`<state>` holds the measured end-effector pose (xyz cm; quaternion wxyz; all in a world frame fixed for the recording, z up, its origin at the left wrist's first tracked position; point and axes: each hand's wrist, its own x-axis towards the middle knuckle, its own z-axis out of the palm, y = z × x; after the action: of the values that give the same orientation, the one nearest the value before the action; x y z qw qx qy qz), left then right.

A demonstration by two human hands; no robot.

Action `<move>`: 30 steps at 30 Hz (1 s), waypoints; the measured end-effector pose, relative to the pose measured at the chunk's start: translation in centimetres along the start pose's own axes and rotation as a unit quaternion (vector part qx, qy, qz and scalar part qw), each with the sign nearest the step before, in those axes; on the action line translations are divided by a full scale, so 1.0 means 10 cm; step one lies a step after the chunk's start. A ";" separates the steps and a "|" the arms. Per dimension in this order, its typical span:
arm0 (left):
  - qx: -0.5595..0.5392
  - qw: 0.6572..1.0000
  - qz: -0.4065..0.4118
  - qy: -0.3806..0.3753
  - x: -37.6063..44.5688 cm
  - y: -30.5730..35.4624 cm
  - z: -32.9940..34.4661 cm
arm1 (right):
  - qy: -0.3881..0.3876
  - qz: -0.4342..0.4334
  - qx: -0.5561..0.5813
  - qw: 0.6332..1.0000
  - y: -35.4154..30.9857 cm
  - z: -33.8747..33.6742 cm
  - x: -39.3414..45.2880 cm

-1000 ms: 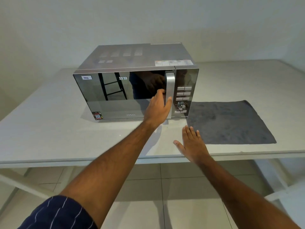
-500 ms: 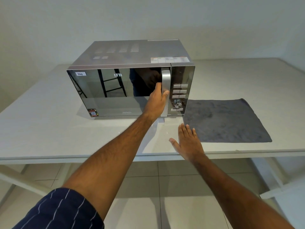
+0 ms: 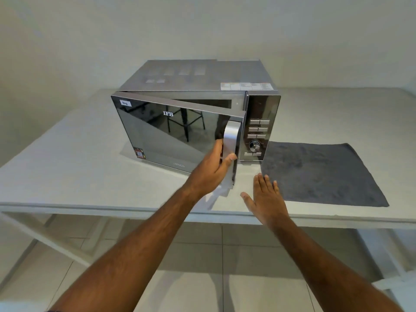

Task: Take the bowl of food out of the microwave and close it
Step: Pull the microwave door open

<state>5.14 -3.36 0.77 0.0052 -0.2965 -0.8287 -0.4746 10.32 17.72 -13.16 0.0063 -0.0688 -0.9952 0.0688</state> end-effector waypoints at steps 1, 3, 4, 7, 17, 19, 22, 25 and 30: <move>0.001 1.000 0.007 0.003 -0.11 0.00 -0.04 | 0.001 -0.002 -0.001 1.000 -0.02 0.00 0.00; -0.008 1.000 0.011 0.019 -0.32 0.03 -0.08 | 0.004 0.002 -0.002 1.000 -0.02 -0.01 -0.01; -0.019 0.999 0.007 0.036 -0.44 0.04 -0.09 | 0.004 0.002 -0.001 1.000 -0.03 -0.01 -0.01; -0.078 0.991 -0.009 0.112 -0.78 0.05 -0.11 | 0.008 0.000 0.001 1.000 -0.03 -0.02 -0.03; -0.123 0.916 -0.080 0.373 -1.69 -0.16 -0.51 | 0.030 -0.009 0.014 0.999 -0.02 -0.04 -0.06; -0.120 0.897 -0.102 0.413 -1.84 -0.25 -0.65 | 0.039 -0.015 0.012 0.999 -0.03 -0.07 -0.07; -0.110 0.884 -0.110 0.441 -2.02 -0.28 -0.88 | 0.045 -0.016 0.015 0.999 -0.02 -0.08 -0.08; -0.091 0.863 -0.131 0.479 -2.18 -0.30 -1.12 | 0.042 -0.023 0.020 0.999 -0.04 -0.09 -0.09; -0.088 0.843 -0.166 0.504 -2.36 -0.45 -1.48 | 0.046 -0.026 0.041 0.998 -0.06 -0.11 -0.10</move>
<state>18.27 -28.23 -1.50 0.3174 0.1261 -0.7033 -0.6235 11.25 17.16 -11.94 0.0566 -0.0455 -0.9917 0.1057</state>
